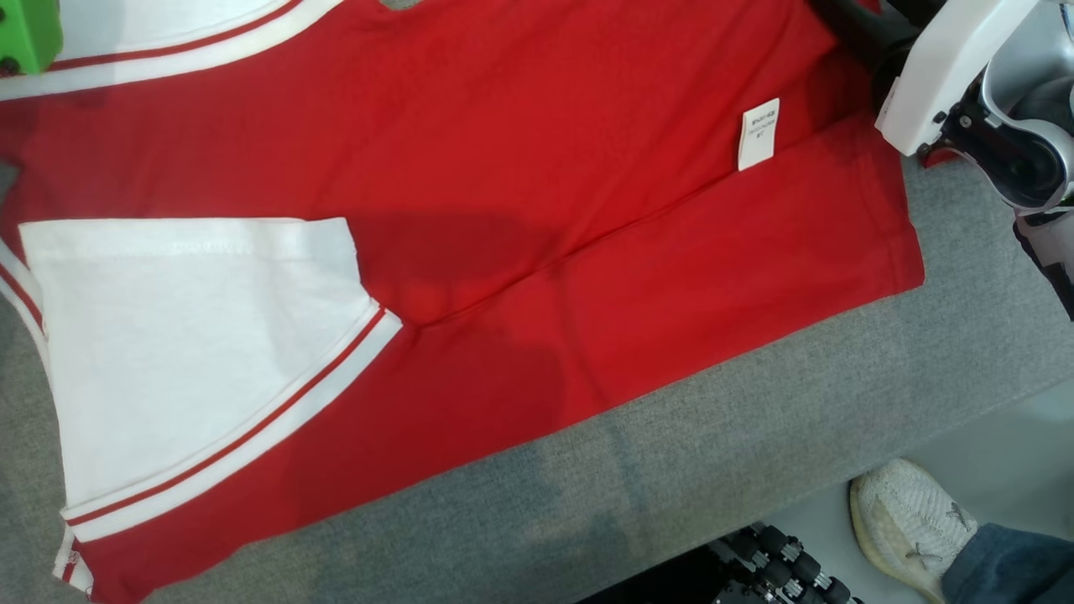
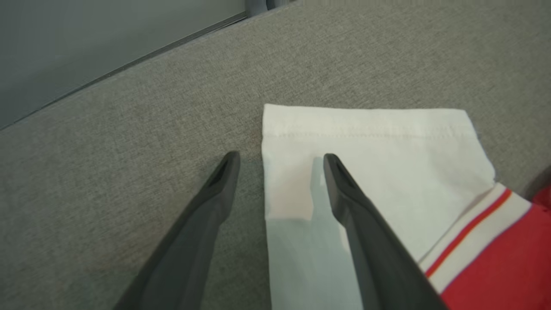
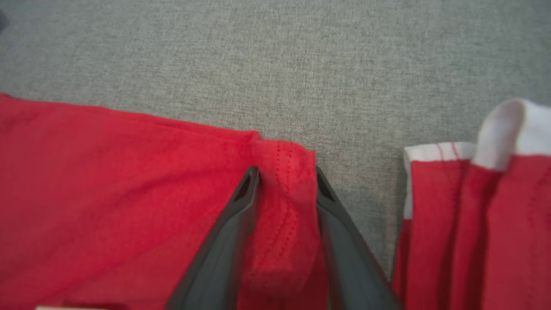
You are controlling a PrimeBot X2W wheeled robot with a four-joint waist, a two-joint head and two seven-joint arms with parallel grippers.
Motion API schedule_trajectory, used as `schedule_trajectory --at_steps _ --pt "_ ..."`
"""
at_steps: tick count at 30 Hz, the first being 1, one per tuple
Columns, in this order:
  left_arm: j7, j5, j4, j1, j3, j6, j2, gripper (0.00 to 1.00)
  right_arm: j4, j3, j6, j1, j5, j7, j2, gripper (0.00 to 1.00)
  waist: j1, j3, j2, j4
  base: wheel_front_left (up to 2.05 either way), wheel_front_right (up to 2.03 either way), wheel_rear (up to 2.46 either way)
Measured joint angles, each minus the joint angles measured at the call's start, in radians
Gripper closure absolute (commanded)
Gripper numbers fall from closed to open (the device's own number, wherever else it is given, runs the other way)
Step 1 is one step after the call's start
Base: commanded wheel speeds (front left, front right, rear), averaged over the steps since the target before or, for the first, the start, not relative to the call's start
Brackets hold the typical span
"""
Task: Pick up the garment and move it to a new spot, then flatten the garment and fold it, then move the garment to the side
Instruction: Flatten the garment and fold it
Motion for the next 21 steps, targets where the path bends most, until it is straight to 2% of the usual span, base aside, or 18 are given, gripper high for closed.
schedule_trajectory --at_steps 1,4,13,21 --pt "0.0 0.004 0.006 -0.01 -0.005 -0.001 0.0 0.0 0.001 0.001 0.0 -0.001 0.0 0.001 0.003 0.51 0.0 0.002 0.0 -0.004 0.0 0.0 0.0" --pt "0.001 0.014 0.024 -0.029 -0.019 -0.006 -0.002 0.0 0.002 0.002 0.0 -0.006 0.0 0.001 0.012 0.52 0.0 0.007 0.0 -0.014 0.0 0.0 0.0" --pt "-0.011 0.058 0.099 -0.067 -0.032 -0.019 -0.008 0.0 0.009 0.012 0.008 -0.017 0.0 0.0 0.02 0.51 0.0 0.012 0.0 -0.029 0.0 0.0 0.0" --pt "-0.025 0.049 0.137 -0.082 -0.036 -0.027 -0.031 0.0 0.018 0.016 0.017 -0.02 0.0 -0.002 0.02 0.55 0.0 0.012 0.0 -0.03 0.0 0.0 0.0"
